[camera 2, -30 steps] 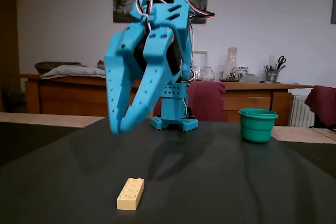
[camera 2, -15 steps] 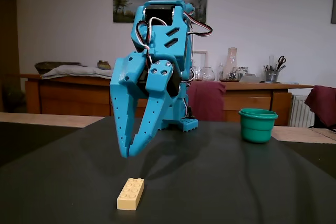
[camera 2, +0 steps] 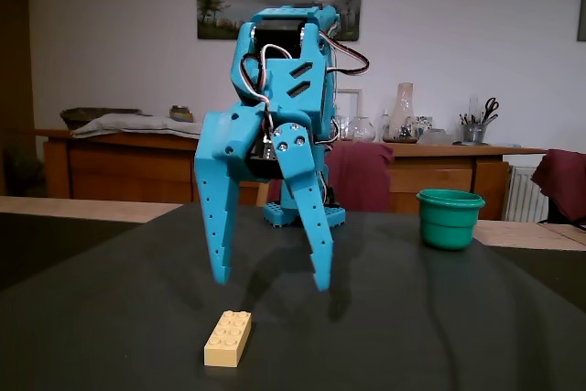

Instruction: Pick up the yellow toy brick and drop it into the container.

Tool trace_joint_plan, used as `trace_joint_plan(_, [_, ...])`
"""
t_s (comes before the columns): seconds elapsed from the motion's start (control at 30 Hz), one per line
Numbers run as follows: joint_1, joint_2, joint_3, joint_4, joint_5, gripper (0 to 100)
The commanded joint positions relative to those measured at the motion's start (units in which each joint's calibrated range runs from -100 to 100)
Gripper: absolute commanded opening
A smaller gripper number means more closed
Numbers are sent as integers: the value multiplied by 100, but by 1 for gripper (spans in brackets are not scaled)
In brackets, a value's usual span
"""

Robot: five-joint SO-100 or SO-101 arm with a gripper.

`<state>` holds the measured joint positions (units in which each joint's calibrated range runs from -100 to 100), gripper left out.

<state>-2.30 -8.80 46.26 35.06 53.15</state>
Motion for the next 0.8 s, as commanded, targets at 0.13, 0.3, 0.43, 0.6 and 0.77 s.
trace_joint_plan(0.13, [33,-6,699,-1414,28,28])
trace_joint_plan(0.3, [141,-6,726,-1636,158,28])
trace_joint_plan(0.43, [273,-6,681,-1636,253,28])
trace_joint_plan(0.6, [358,3,681,-1636,258,28])
trace_joint_plan(0.77, [358,475,654,-2018,258,28])
